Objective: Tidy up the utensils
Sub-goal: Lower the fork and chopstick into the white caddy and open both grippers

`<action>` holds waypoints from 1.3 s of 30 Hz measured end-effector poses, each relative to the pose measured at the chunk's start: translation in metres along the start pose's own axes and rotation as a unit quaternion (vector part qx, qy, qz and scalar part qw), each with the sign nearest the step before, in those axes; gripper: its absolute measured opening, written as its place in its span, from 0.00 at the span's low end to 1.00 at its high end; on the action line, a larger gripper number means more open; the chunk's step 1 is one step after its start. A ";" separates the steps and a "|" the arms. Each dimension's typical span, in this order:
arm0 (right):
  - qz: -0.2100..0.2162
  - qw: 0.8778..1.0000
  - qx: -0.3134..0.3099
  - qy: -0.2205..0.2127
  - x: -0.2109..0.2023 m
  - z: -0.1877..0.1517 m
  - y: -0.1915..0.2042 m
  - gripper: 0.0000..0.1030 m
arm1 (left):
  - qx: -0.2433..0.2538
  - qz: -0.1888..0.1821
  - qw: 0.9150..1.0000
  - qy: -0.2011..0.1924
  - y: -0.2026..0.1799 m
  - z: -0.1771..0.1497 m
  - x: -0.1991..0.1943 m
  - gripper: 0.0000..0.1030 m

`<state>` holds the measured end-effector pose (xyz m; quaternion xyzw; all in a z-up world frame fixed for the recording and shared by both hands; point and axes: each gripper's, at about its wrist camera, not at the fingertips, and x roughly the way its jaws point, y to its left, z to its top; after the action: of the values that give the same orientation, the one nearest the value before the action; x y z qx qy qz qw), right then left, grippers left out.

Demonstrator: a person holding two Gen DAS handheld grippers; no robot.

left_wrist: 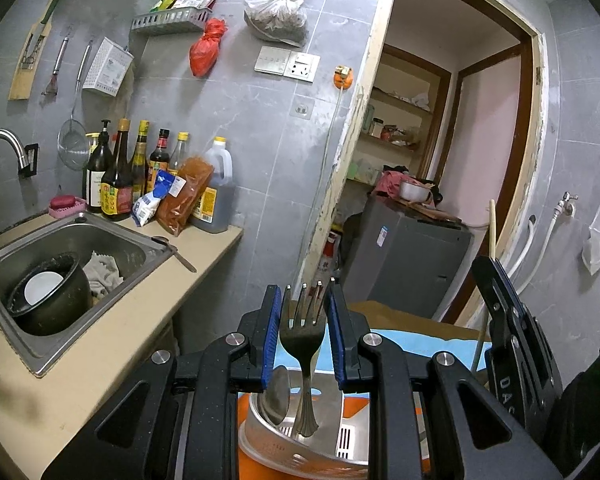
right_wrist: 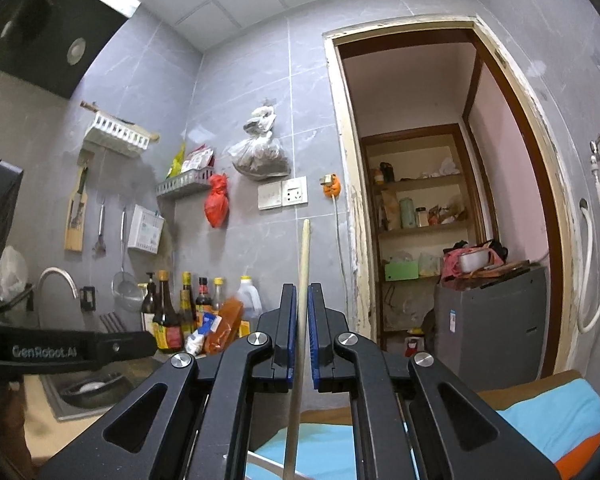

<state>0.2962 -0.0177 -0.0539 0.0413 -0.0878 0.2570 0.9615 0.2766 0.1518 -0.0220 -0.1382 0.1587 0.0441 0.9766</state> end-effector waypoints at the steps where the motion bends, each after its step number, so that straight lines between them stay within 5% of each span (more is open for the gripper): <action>1: 0.001 1.000 -0.008 -0.002 -0.001 -0.001 0.002 0.04 | 0.000 0.000 1.000 0.000 0.000 0.000 0.001 0.19; 21: 0.017 0.993 -0.118 -0.026 -0.012 -0.009 0.021 0.06 | -0.004 0.003 1.000 0.004 0.003 -0.001 0.009 0.19; 39: 0.014 0.988 -0.147 -0.051 -0.011 -0.011 0.021 0.03 | -0.004 0.007 1.000 0.008 0.011 -0.006 0.014 0.19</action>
<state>0.2779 -0.0040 -0.0659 -0.0891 -0.1739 0.2523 0.9477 0.2866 0.1609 -0.0349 -0.1416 0.1676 0.0502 0.9743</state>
